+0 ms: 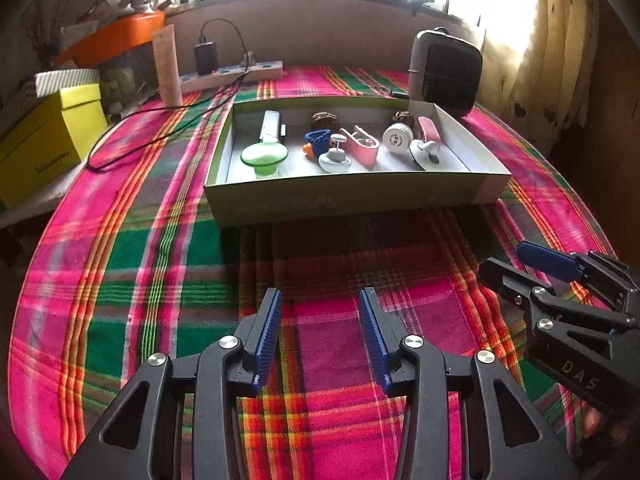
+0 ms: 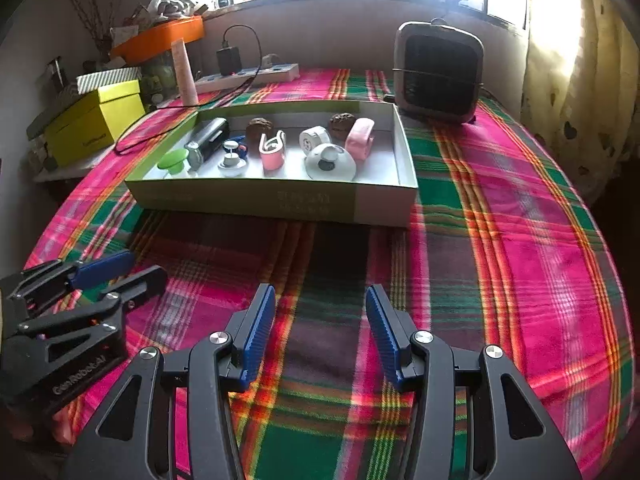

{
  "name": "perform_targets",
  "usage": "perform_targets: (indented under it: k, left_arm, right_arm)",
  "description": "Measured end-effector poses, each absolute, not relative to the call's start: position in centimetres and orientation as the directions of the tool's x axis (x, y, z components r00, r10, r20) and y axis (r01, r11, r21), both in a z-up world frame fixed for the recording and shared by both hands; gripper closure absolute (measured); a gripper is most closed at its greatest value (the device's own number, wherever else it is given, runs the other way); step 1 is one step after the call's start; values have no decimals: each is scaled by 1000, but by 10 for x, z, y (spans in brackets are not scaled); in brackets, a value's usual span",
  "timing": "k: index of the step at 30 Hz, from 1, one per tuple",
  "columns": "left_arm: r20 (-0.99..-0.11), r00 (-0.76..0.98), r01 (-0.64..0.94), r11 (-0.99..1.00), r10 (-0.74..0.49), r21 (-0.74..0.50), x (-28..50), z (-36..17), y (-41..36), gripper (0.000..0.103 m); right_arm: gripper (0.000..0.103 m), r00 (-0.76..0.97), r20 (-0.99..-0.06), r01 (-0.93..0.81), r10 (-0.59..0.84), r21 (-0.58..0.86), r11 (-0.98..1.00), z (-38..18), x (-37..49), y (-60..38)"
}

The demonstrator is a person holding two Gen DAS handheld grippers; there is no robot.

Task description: Organize objects

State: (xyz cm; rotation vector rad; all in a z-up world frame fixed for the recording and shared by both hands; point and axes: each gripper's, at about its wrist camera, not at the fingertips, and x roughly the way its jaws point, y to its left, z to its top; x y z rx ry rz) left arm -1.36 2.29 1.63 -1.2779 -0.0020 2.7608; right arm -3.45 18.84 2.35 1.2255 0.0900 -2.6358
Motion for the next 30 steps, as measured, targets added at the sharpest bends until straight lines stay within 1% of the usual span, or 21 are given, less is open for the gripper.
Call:
perform_targets:
  k: [8,9,11,13,20,30]
  left_arm:
    - [-761,-644,-81,-996,74,-29,-11,14,26,61]
    - [-762,-644,-80,-997,69,-23,-11,14,27,61]
    - [-763,-644,-77,-997,60,-13,-11,14,29,59]
    - [-763,-644,-73,-997,57,-13,-11,14,29,59]
    - [-764,-644,-65,-998,43,-2,-11,13,32,56]
    - [-764,-644,-62,-998,42,-3,-11,13,32,56]
  right_arm:
    - [54,-615,-775,216,-146,13,-976,20,-29,187]
    - [53,-616,-775,214,-141,8,-977,19,-29,186]
    - [48,-619,-774,210,-132,-1,-978,19,-27,184]
    - [47,-622,-772,206,-129,-3,-979,18,-26,185]
    - [46,-622,-772,206,-130,-1,-979,19,-26,185]
    - [45,-622,-772,207,-129,-3,-978,19,-26,185]
